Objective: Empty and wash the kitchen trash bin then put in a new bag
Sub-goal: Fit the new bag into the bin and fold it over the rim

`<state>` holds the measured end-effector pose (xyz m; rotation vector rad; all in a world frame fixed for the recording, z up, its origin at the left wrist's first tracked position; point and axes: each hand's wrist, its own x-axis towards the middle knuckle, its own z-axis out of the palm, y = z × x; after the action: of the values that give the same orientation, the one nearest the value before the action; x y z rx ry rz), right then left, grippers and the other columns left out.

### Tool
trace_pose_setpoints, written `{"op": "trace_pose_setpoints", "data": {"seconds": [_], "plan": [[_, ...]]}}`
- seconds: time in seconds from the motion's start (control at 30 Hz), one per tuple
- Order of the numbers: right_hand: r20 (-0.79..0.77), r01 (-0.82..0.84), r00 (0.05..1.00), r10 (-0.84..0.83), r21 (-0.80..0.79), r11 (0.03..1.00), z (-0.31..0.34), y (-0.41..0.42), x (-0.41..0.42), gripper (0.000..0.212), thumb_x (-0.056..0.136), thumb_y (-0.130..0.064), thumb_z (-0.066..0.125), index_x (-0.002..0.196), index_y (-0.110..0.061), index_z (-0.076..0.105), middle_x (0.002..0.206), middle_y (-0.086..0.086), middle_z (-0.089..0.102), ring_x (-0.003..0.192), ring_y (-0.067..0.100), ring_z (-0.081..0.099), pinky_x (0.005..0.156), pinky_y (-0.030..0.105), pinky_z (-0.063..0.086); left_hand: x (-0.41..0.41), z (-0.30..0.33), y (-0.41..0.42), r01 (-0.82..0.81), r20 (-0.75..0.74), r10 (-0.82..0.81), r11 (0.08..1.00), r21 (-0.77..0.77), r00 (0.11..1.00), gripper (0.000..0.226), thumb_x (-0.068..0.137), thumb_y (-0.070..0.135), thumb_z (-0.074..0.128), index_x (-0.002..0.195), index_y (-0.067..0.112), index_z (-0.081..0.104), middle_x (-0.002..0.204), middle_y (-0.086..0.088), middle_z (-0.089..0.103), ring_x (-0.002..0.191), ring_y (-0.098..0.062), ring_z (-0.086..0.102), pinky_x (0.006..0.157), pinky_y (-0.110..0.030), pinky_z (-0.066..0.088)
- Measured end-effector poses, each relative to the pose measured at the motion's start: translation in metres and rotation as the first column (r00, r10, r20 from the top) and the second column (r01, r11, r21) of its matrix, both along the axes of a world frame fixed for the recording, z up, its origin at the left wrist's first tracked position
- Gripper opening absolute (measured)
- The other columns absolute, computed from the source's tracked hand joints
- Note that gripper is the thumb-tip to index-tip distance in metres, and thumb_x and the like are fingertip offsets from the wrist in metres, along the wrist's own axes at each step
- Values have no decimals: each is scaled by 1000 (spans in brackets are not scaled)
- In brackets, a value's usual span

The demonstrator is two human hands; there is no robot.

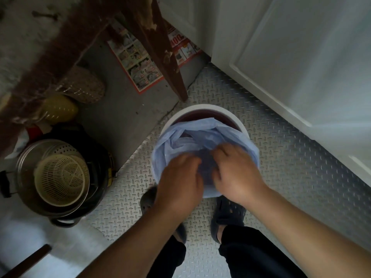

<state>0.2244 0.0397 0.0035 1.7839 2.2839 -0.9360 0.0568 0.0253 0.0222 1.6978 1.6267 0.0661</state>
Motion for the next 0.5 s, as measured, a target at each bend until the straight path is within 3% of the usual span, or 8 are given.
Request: {"op": "trace_pose_setpoints", "data": {"seconds": [0.07,0.13,0.2,0.3,0.43,0.47,0.5], "plan": [[97,-118,987,130,-118,986,-26,11,-15,38,89,-31,56,125,-18,58,127,4,55,118,26,51,98,39,43,18,-22,12,250,-125,-265,960,-123,956,23,91,22,60,112,15,65,118,-3,65,112,-21,59,95,-33,47],[121,-80,987,110,-230,970,-50,24,-23,42,91,-36,55,130,-21,53,136,4,51,126,26,48,106,40,41,24,-47,23,308,-234,-354,927,-212,905,39,95,29,60,131,14,57,134,-4,59,123,-22,55,106,-35,42],[124,-52,989,83,-235,971,-71,33,-27,47,93,-34,54,137,-20,48,143,6,49,131,27,47,111,42,38,22,-66,33,253,-233,-304,941,-225,924,46,100,26,53,144,13,46,146,-8,51,133,-23,50,112,-35,37],[145,-22,988,52,-202,979,-88,44,-30,48,93,-31,54,139,-17,49,142,10,52,129,31,50,111,45,39,15,-83,49,174,-214,-222,959,-222,951,49,100,22,51,147,13,41,151,-10,47,137,-26,46,114,-37,35],[127,11,992,15,-203,979,-99,59,-26,37,90,-16,56,127,-9,54,124,17,58,113,38,57,93,48,50,6,-102,65,-74,-204,1,933,-352,979,56,96,7,53,149,7,36,150,-18,45,134,-34,48,108,-39,40],[85,2,996,13,-169,986,-105,62,-24,33,90,-12,57,122,-11,57,122,11,60,112,33,58,91,43,50,5,-106,67,-117,-196,42,914,-388,980,57,99,8,52,152,7,33,153,-18,42,139,-32,44,111,-35,34],[15,18,1000,-16,-152,988,-110,62,-23,27,89,-9,58,114,-17,60,123,-9,59,114,17,58,93,31,45,4,-110,69,-149,-178,81,899,-411,981,56,101,11,51,154,8,32,156,-17,40,143,-29,39,114,-31,28]]}}
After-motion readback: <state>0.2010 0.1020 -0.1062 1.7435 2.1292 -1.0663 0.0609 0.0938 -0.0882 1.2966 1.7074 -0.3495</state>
